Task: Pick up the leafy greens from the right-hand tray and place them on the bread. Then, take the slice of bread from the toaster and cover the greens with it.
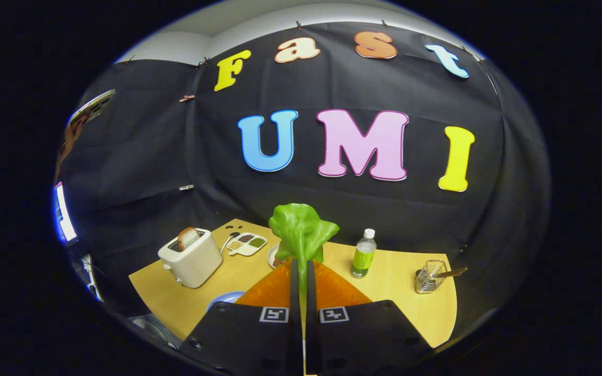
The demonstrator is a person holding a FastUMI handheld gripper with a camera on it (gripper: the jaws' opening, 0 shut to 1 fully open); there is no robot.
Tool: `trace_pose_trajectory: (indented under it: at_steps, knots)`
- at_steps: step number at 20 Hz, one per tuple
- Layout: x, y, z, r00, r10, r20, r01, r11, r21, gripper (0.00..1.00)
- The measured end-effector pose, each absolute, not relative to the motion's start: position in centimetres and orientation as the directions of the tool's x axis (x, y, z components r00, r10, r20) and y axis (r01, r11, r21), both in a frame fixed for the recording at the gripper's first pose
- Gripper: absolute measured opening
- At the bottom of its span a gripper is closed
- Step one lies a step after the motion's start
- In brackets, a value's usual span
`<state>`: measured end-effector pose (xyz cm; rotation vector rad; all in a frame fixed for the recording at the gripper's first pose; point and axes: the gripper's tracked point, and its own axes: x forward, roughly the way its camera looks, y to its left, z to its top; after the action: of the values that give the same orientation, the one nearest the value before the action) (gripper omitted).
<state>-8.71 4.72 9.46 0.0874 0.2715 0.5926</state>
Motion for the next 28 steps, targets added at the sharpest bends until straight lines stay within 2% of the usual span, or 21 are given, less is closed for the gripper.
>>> trace_pose_trajectory:
  at_steps: [7, 12, 17, 19, 20, 25, 28]
  knots:
    - [-11.7, 15.6, 5.1, 0.667, 0.656, -0.352, -0.646, 0.745, 0.165, 0.07]
    - [-13.2, 21.1, -1.2, 0.575, 0.658, -0.486, -0.672, 0.719, 0.179, 0.07]
    - [-13.2, 24.1, -8.2, 0.537, 0.608, -0.585, -0.668, 0.730, 0.146, 0.08]
    - [-12.6, 24.4, -10.7, 0.540, 0.572, -0.618, -0.654, 0.747, 0.120, 0.15]
    - [-12.6, 24.4, -11.4, 0.538, 0.559, -0.632, -0.638, 0.759, 0.128, 0.25]
    - [-12.3, 24.8, -10.8, 0.554, 0.553, -0.622, -0.626, 0.770, 0.128, 0.58]
    - [-12.3, 25.1, -7.7, 0.574, 0.576, -0.582, -0.630, 0.764, 0.136, 0.60]
